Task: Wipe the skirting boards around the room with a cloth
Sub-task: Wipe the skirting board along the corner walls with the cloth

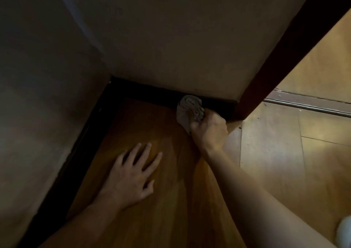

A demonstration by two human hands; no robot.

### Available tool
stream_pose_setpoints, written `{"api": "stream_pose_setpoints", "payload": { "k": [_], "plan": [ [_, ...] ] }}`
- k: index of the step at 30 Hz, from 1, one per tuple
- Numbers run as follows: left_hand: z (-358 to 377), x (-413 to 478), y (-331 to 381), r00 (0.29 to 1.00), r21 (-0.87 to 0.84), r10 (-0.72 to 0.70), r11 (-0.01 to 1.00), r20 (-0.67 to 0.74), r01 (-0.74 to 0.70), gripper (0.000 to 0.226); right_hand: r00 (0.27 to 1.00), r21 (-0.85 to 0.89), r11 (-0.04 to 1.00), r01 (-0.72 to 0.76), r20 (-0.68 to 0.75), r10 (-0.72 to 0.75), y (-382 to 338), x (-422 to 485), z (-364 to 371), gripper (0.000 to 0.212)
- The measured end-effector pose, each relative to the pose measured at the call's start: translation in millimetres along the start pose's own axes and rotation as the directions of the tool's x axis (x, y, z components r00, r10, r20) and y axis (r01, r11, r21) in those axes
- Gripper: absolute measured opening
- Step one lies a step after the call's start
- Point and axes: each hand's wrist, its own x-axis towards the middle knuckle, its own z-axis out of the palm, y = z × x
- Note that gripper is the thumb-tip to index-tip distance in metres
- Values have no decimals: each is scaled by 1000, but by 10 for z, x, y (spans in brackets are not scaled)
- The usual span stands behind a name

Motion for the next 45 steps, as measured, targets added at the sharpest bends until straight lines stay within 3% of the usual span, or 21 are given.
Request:
{"api": "stream_pose_setpoints", "payload": {
  "k": [2, 7, 12, 18, 22, 26, 30, 33, 36, 40, 43, 45],
  "plan": [
    [-7, 1, -7, 1000, -3, -3, 1000, 2, 3, 72, 999, 2, 1000, -26, -31, 26, 34, -2, 15, 30],
    [-9, 3, -13, 1000, 19, 1, 1000, 19, -2, 71, 995, 19, 996, 84, -62, -83, -152, -44, 154, 48],
    [-27, 8, 0, 999, -6, -13, 1000, 35, 13, 71, 994, -86, 994, 74, -69, -80, 135, 42, -14, 28],
    [-35, -15, 9, 999, -3, -17, 1000, 46, 17, 70, 982, -126, 990, 58, -171, -79, 590, 72, -328, 28],
    [-61, -12, 21, 999, 0, -17, 1000, 48, 17, 70, 988, -130, 989, 76, -120, -92, 570, 101, -341, 26],
    [-84, -9, 29, 999, -6, -19, 1000, 42, 19, 69, 987, -121, 993, 14, -158, -33, 706, 101, -406, 28],
    [-103, -26, 92, 998, -44, -47, 998, 38, 49, 63, 985, -140, 984, 110, -120, -127, 613, 99, -387, 35],
    [-116, -24, 108, 997, -62, -63, 996, 39, 65, 78, 993, -170, 985, 25, -113, -45, 685, 137, -441, 25],
    [-209, 3, 97, 996, -92, -82, 992, 45, 86, 80, 984, -123, 985, -119, -146, 101, 762, 136, -545, 25],
    [-315, 37, 146, 986, -164, -164, 974, -21, 158, 77, 985, -134, 982, -130, -133, 112, 822, 84, -684, 26],
    [-385, 64, 173, 978, -215, -201, 959, -58, 184, 70, 987, 8, 987, -161, -14, 161, 856, -38, -762, 28],
    [-439, 87, 169, 968, -241, -238, 947, -80, 213, 72, 970, 261, 939, -225, 151, 190, 741, -147, -751, 27]
  ]
}}
